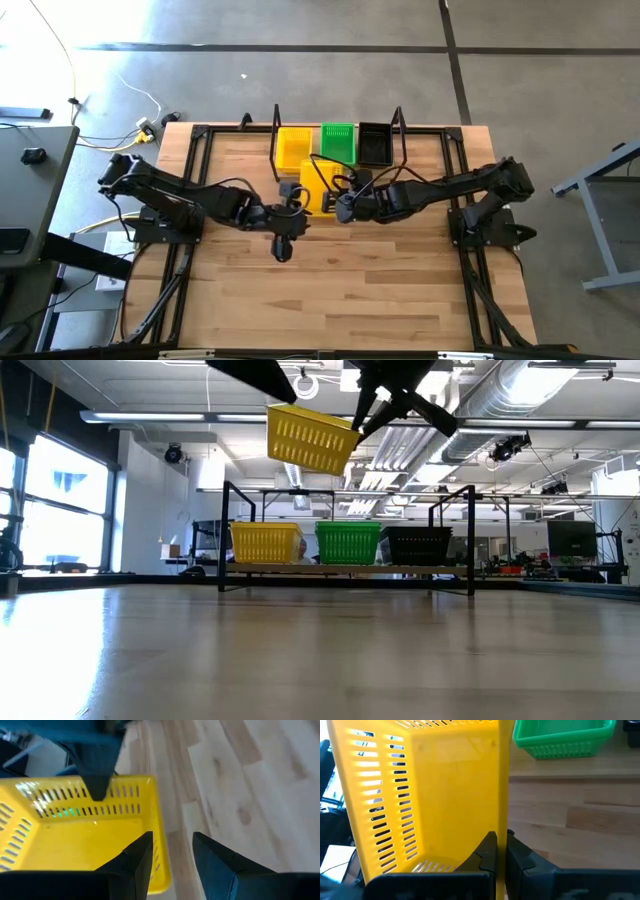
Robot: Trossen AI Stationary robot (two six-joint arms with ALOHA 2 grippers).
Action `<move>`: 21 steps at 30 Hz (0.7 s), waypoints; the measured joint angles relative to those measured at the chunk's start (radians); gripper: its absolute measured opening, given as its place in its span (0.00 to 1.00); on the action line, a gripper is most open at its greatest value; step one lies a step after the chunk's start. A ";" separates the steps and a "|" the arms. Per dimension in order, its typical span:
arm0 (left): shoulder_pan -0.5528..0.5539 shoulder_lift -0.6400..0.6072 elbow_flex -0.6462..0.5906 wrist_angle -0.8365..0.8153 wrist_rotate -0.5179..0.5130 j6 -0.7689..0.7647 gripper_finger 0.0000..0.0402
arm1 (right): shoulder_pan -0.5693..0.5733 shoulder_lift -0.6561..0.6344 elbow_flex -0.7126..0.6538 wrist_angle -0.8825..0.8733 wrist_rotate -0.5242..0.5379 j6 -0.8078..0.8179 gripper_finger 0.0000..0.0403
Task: Stack baskets on shelf by color
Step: Stack the yellow bin on the other stacked yellow bin on the shelf
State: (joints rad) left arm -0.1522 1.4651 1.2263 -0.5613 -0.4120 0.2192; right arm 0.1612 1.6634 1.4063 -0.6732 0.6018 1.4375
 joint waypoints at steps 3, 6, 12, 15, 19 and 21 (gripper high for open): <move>0.009 0.036 0.000 -0.004 -0.046 0.012 0.32 | -0.005 0.000 0.000 0.008 0.000 -0.006 0.00; 0.012 0.059 0.000 -0.005 -0.124 0.016 0.32 | -0.005 0.000 0.000 0.008 -0.001 -0.006 0.00; 0.029 0.095 0.000 -0.017 -0.150 0.054 0.32 | -0.005 0.000 0.000 0.008 -0.001 -0.006 0.00; 0.034 0.096 0.000 -0.017 -0.150 0.054 0.31 | -0.005 0.000 0.000 0.008 -0.001 -0.007 0.00; 0.039 0.096 0.000 -0.018 -0.149 0.054 0.24 | -0.005 0.000 0.000 0.013 -0.001 -0.024 0.00; 0.044 0.096 0.000 -0.019 -0.147 0.054 0.17 | -0.005 0.000 0.000 0.017 0.000 -0.025 0.00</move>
State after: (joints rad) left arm -0.1083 1.5608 1.2263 -0.5798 -0.5588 0.2733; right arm 0.1566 1.6634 1.4059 -0.6558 0.6023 1.4124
